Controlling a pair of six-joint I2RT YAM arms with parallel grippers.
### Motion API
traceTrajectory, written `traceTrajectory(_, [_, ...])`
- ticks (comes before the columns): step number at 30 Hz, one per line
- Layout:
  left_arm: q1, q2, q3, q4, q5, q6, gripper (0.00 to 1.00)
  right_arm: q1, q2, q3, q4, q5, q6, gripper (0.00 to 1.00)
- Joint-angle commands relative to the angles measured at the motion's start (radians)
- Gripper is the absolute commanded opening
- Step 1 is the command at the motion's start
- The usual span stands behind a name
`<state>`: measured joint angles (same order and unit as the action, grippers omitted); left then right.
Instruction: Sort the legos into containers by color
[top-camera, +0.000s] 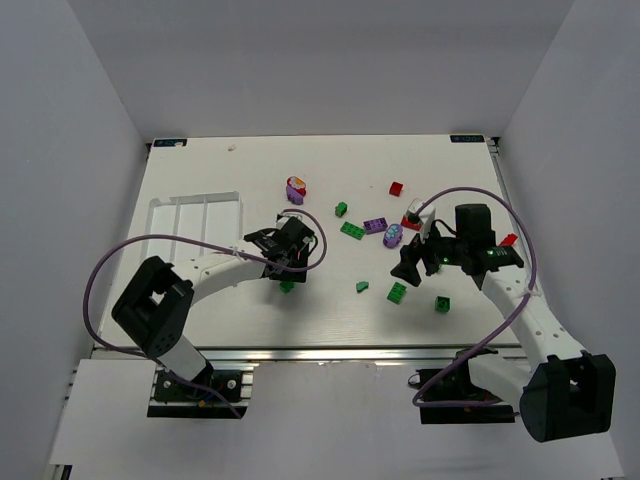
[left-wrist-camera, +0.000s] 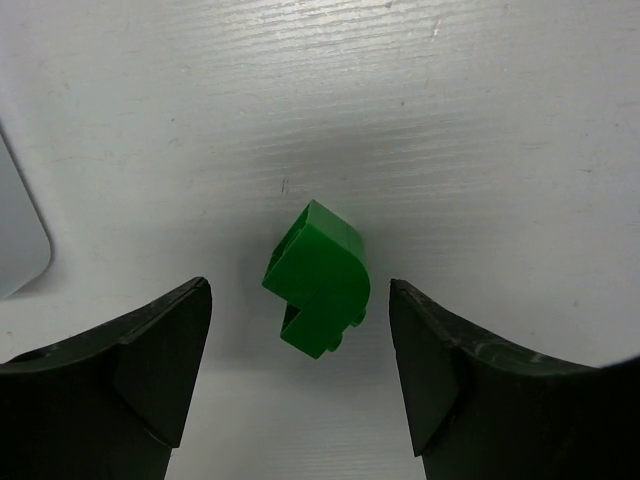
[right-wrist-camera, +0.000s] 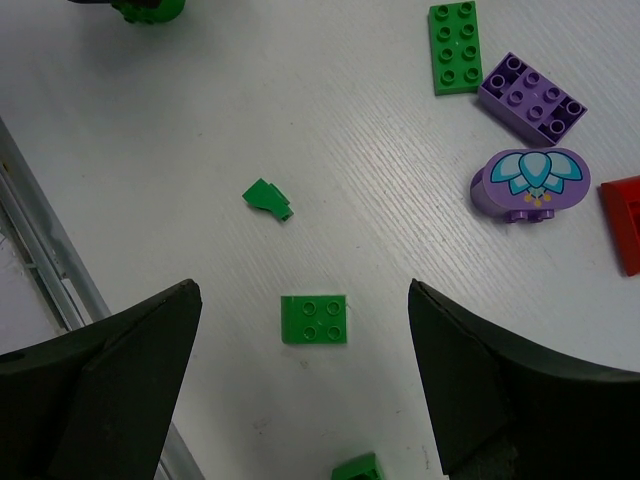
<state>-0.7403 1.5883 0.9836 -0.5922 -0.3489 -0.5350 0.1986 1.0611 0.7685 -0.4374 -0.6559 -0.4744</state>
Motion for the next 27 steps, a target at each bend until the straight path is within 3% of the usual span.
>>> traceTrajectory(1, [-0.005,-0.013,0.0,0.049,0.037,0.038,0.82,0.005,0.007,0.008,0.028,-0.008,0.003,0.89])
traceTrajectory(11, [-0.005,0.099,0.032,0.06,0.079,0.13,0.82,0.004,0.026,0.018,0.023,-0.007,-0.001,0.89])
traceTrajectory(19, [-0.005,0.107,0.029,0.078,0.073,0.148,0.73,0.005,0.039,0.022,0.025,-0.014,0.0,0.89])
traceTrajectory(23, [-0.005,0.104,0.026,0.084,0.073,0.148,0.64,0.004,0.04,0.02,0.025,-0.016,0.002,0.89])
traceTrajectory(26, [-0.005,0.105,0.026,0.086,0.068,0.144,0.51,0.004,0.04,0.018,0.023,-0.021,0.002,0.89])
traceTrajectory(27, [-0.005,0.105,0.027,0.085,0.07,0.138,0.42,0.004,0.04,0.017,0.023,-0.021,0.002,0.89])
